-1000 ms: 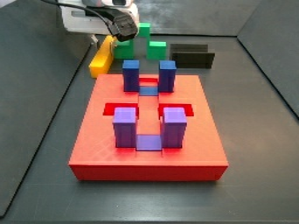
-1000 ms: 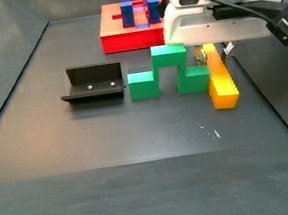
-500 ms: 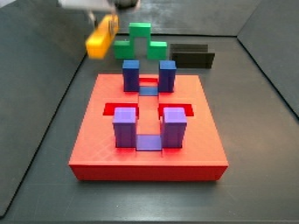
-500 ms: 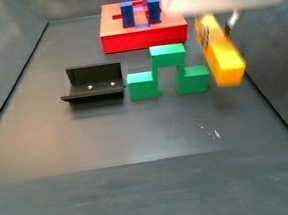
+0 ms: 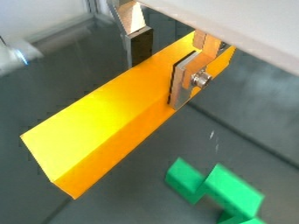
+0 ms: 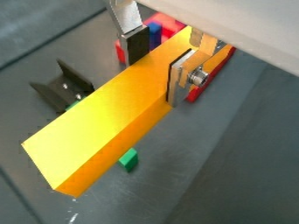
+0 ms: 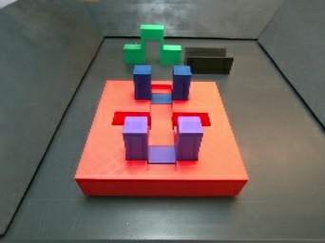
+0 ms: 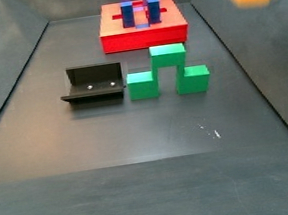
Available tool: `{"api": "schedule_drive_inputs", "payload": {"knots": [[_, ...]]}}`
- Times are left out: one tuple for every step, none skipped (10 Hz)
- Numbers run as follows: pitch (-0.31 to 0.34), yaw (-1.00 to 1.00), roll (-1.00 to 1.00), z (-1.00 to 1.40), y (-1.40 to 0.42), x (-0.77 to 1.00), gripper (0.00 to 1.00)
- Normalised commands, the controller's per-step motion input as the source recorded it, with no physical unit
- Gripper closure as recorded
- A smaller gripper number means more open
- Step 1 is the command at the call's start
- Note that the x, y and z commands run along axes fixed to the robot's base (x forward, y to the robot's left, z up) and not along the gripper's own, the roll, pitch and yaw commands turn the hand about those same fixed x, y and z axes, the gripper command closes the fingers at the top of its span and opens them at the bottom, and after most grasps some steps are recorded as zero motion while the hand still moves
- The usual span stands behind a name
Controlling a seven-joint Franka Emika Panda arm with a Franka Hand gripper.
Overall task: Pick up the yellow object. Move up. Move to above the board. Insert the yellow object.
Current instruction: Move to above the board.
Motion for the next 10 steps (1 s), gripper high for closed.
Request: {"api": "schedule_drive_inputs", "payload": {"knots": [[0.049,-0.01,-0.02,0.62,-0.01,0.00,1.00],[0.042,0.00,-0.02,0.26,0.00,0.03,1.00],[0.155,0.20,-0.08,0.21,-1.40,0.72,1.00],[0.180,0.19,-0.04,0.20,-1.40,0.71,1.00],[0.230,0.16,0.04,0.19,-1.40,0.74,1.00],[0.231,0.07,-0.05,0.21,-1.40,0.78,1.00],[0.204,0.03,-0.02,0.22,-1.40,0.78,1.00],[0.159,0.02,0.01,0.22,-1.40,0.79,1.00],[0.145,0.02,-0.01,0.23,-1.40,0.81,1.00],[0.149,0.01,0.02,0.24,-1.40,0.86,1.00]]}}
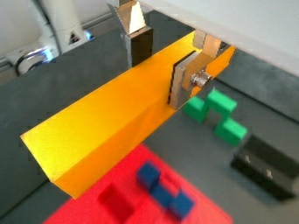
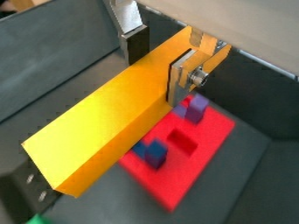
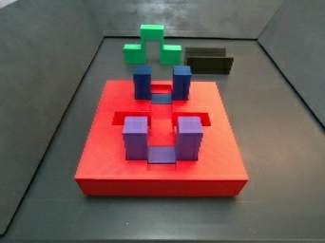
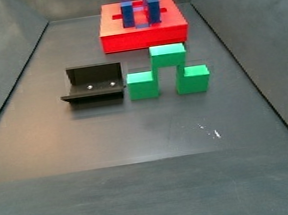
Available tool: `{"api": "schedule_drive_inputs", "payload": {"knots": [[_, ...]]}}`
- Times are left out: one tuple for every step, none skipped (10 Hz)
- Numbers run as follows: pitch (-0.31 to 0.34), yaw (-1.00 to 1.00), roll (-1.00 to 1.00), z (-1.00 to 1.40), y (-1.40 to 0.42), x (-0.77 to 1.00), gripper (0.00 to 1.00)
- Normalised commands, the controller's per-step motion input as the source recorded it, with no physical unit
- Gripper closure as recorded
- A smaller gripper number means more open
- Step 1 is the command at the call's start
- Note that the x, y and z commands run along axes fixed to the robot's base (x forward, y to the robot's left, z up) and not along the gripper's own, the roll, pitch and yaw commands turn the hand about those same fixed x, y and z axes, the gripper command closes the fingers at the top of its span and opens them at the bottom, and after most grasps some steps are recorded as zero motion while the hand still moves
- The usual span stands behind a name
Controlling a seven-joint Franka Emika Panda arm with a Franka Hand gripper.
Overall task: Pick up the yellow object. Move up. Move to above the board. Insert the yellow object.
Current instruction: Move to above the board, then insert the yellow object.
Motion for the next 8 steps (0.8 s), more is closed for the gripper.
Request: {"api": "schedule_drive_inputs", "payload": {"knots": [[0.158,0.01,0.04,0.14,-0.77,0.50,1.00],[0.150,0.01,0.05,0.06,-0.25,0.22,1.00],[0.000,0.00,-0.01,0.00,0.00,0.00,1.00],[-0.029,-0.01,0.00,-0.11,-0.02,0.00,1.00],[-0.041,0.16,0.10,-0.59,-0.15,0.30,1.00],[-0.054,0.31,0.12,-0.68,-0.06,0.48,1.00],[-0.074,0.32,0.11,-0.65,-0.05,0.47,1.00],[-0.049,0.19,0.16,-0.65,-0.19,0.49,1.00]]}}
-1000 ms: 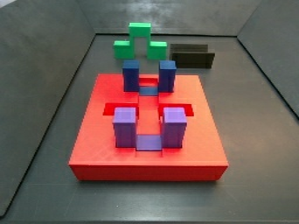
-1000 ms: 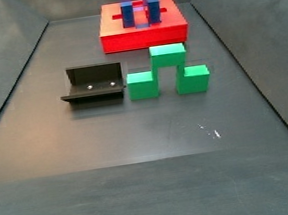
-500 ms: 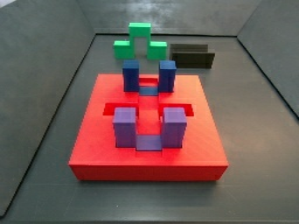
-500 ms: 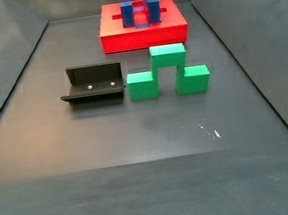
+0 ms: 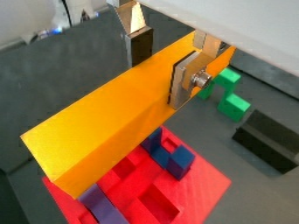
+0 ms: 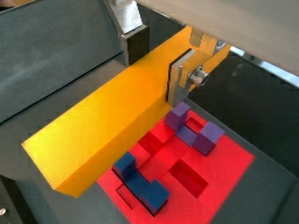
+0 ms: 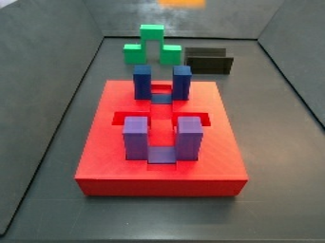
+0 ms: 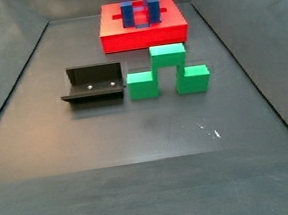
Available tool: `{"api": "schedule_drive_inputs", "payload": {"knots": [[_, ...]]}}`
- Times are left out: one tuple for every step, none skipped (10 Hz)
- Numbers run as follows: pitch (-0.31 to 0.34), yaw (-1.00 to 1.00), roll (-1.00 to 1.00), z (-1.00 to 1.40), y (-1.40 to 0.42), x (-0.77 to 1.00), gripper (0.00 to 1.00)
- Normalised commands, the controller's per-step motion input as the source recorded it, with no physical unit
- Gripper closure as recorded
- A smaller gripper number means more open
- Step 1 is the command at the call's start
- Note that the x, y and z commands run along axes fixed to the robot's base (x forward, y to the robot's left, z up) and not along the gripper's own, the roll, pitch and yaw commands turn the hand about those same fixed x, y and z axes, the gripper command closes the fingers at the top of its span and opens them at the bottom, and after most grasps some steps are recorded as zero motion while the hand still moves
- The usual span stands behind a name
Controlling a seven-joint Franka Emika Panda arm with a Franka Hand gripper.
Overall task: Pick up the yellow object. Move up. Move to above the board. Insert the yellow object.
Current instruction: Insert the yellow object.
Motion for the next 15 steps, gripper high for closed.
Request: {"api": "schedule_drive_inputs", "payload": {"knots": [[-0.036,0.05,0.17,-0.69,-0.27,0.34,1.00],[-0.106,-0.05,0.12,-0.91,-0.17,-0.01,1.00],[-0.113,-0.08,0.10,-0.93,-0.14,-0.10,1.00],[-0.121,-0.07,0.08,-0.91,-0.10,-0.22,1.00],[-0.107,-0.06,0.10,-0.79,0.00,-0.16,1.00],[-0.054,-0.04,0.11,-0.65,0.04,-0.19,1.00],[-0.074,-0.03,0.04,-0.52,0.09,-0.28,1.00],[-0.067,0.00,0.01,-0.38,0.00,0.00,1.00],[-0.016,0.11,0.03,-0.31,-0.14,0.15,1.00],[0.000,0.09,0.03,-0.28,-0.23,0.19,1.00],[0.000,0.02,0.13,-0.25,-0.27,0.23,1.00],[0.003,0.00,0.16,-0.23,-0.20,0.21,1.00],[0.026,0.00,0.21,-0.21,-0.15,0.18,1.00],[0.057,0.00,0.25,-0.19,-0.11,0.00,1.00],[0.083,-0.14,0.21,-0.12,0.00,-0.15,1.00]]}}
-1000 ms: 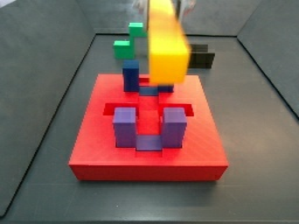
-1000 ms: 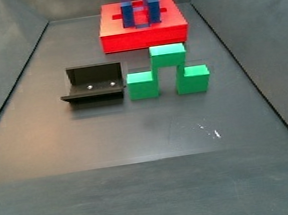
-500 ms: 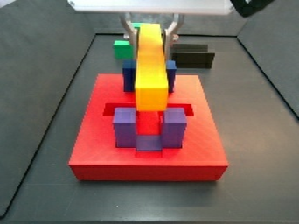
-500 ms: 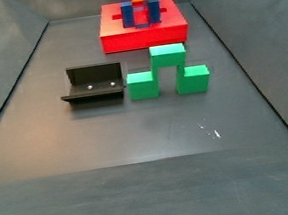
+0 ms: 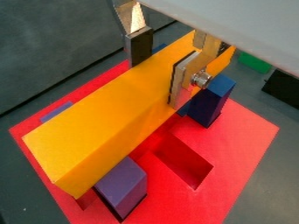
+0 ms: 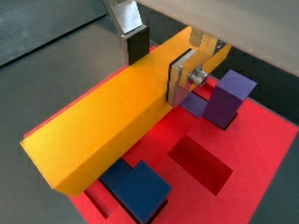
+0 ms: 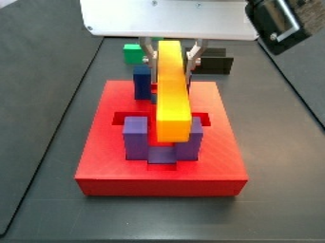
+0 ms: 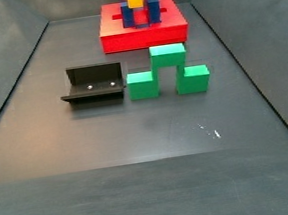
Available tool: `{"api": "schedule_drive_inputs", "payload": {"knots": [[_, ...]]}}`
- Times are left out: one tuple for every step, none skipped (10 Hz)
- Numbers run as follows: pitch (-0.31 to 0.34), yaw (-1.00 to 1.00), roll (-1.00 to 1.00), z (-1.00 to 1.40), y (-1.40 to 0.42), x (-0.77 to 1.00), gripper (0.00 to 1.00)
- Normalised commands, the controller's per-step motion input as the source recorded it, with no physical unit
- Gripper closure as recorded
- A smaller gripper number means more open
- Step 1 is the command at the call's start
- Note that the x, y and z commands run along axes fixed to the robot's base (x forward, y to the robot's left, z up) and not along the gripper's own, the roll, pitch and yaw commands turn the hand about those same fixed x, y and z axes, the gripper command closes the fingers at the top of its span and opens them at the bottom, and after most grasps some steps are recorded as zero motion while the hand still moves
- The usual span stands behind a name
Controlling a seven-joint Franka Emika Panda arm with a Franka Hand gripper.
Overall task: Pick up the yellow object. Move up. Move to above the board. Insert the yellow object.
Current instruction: Insert the yellow object.
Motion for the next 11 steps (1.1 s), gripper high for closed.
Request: {"api": "schedule_drive_inputs", "payload": {"knots": [[0.059,-0.13,0.11,-0.02,0.00,-0.16,1.00],[0.033,-0.09,0.06,0.00,0.00,-0.15,1.00],[0.004,0.00,0.00,0.00,0.02,-0.15,1.00],[0.000,0.00,0.00,-0.03,0.00,-0.10,1.00],[0.000,0.05,0.00,-0.07,0.00,-0.01,1.00],[0.000,0.06,0.04,-0.12,-0.01,0.00,1.00],[0.000,0.05,0.06,-0.17,-0.07,0.00,1.00],[0.000,0.05,0.04,-0.22,-0.09,0.03,1.00],[0.000,0.05,0.02,-0.24,-0.10,0.05,1.00],[0.000,0.05,0.02,-0.25,-0.11,0.07,1.00],[0.000,0.05,0.03,-0.24,-0.11,0.09,1.00]]}}
